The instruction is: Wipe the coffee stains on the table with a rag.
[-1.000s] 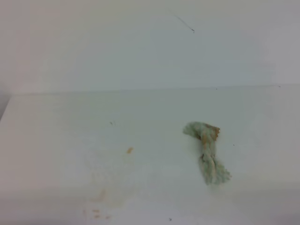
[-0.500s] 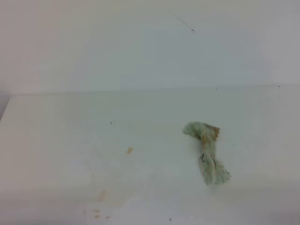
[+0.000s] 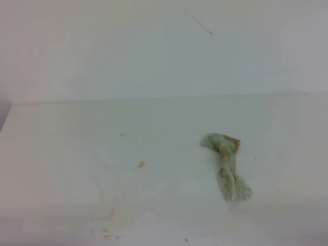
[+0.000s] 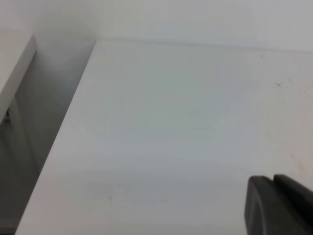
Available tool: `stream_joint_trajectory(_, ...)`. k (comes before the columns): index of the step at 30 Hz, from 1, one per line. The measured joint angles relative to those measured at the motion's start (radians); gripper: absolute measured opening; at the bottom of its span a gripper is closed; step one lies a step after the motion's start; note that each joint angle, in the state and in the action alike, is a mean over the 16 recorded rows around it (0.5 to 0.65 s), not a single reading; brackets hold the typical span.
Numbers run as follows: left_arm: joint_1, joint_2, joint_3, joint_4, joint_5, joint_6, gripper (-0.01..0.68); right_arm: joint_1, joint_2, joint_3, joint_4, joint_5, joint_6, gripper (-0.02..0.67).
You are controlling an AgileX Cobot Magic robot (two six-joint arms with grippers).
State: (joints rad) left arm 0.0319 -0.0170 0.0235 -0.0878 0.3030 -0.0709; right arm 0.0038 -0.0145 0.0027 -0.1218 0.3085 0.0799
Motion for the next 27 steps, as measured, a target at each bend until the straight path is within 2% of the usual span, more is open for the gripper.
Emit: stream_joint_trajectory(27,0.001,0.017,-0.023,0.001,0.010,0.000,-0.002,0.000,0.001,0.000,0.000,0.001,0.000,-0.001)
